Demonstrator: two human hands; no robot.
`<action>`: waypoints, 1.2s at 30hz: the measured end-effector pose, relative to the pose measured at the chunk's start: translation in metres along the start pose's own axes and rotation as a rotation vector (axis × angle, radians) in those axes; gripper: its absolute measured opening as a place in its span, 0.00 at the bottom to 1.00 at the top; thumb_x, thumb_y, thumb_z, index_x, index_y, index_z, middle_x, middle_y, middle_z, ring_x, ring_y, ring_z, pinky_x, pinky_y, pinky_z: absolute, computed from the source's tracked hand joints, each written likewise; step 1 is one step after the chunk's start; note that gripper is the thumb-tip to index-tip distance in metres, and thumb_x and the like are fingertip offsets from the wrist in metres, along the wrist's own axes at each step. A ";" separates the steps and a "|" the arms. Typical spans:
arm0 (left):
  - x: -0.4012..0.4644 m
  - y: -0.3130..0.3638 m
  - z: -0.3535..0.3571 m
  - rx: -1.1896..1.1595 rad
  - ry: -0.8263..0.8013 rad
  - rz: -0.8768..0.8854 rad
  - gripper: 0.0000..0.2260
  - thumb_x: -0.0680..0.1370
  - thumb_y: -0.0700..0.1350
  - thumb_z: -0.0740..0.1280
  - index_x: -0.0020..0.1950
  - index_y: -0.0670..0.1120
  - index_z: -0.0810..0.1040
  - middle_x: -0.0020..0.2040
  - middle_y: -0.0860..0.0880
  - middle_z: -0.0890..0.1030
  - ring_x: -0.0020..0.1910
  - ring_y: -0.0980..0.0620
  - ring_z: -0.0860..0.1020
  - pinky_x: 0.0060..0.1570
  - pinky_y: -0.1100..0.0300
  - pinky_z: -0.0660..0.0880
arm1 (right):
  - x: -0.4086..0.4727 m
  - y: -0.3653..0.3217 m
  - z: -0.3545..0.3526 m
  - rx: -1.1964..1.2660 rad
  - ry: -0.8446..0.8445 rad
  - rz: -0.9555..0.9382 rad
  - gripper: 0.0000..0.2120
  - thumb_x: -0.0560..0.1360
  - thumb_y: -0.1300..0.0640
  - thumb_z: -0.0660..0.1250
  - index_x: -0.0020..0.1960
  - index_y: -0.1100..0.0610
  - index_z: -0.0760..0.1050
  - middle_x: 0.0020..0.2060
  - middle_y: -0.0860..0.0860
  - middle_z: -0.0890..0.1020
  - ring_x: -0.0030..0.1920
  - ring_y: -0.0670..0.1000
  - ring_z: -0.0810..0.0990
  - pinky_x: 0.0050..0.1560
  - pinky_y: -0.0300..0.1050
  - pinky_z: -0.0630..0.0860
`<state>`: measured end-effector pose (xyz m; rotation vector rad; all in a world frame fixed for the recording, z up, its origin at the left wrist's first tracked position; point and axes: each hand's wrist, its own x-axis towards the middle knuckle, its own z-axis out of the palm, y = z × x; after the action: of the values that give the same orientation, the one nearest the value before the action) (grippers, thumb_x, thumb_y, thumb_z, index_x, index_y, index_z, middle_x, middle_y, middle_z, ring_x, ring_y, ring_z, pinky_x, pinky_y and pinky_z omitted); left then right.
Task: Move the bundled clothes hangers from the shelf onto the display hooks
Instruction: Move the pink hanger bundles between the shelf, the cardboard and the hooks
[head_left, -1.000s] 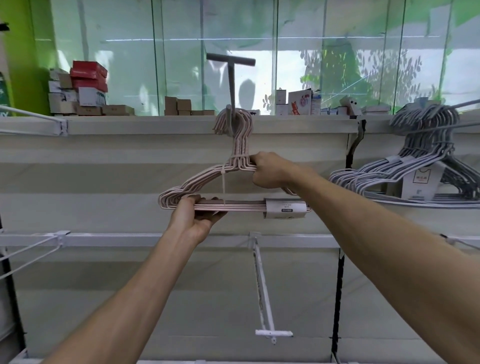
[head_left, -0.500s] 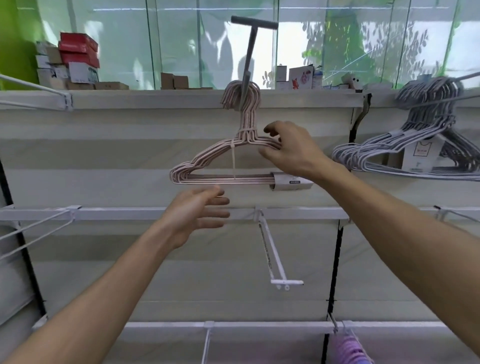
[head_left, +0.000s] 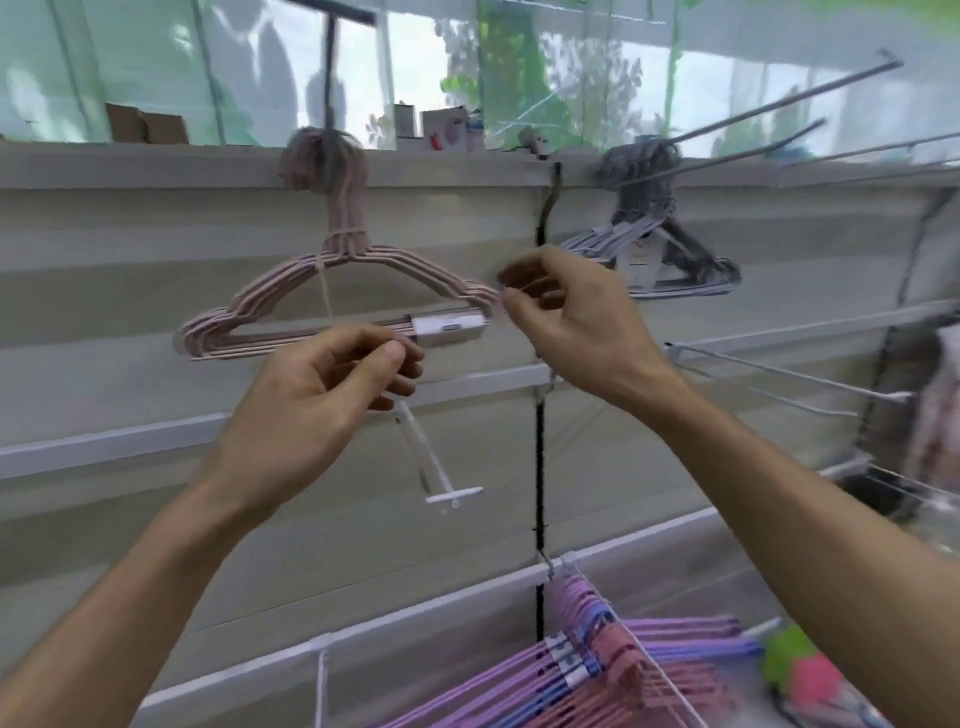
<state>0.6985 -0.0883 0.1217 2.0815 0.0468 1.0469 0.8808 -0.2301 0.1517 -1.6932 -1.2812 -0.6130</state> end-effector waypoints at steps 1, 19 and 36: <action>-0.001 0.005 0.005 0.021 -0.031 0.041 0.09 0.79 0.47 0.64 0.52 0.47 0.83 0.46 0.52 0.85 0.47 0.54 0.84 0.48 0.63 0.80 | -0.007 0.002 -0.010 -0.016 0.008 0.006 0.11 0.80 0.56 0.67 0.61 0.57 0.78 0.51 0.48 0.81 0.51 0.45 0.80 0.55 0.38 0.78; -0.021 0.143 0.212 0.097 -0.371 0.670 0.12 0.78 0.58 0.61 0.51 0.55 0.81 0.45 0.64 0.82 0.45 0.60 0.82 0.41 0.62 0.76 | -0.139 0.015 -0.285 -0.362 0.249 0.164 0.07 0.79 0.59 0.67 0.56 0.58 0.80 0.45 0.46 0.83 0.46 0.44 0.82 0.48 0.35 0.78; -0.099 0.238 0.511 -0.141 -0.667 0.716 0.10 0.80 0.55 0.62 0.51 0.52 0.80 0.44 0.60 0.80 0.43 0.62 0.79 0.42 0.58 0.77 | -0.333 0.097 -0.533 -0.596 0.194 0.552 0.06 0.80 0.56 0.66 0.55 0.56 0.80 0.44 0.45 0.82 0.46 0.43 0.80 0.47 0.36 0.78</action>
<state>0.9167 -0.6106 0.0356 2.2516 -1.1334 0.6407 0.9250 -0.8621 0.1015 -2.2808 -0.4602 -0.8393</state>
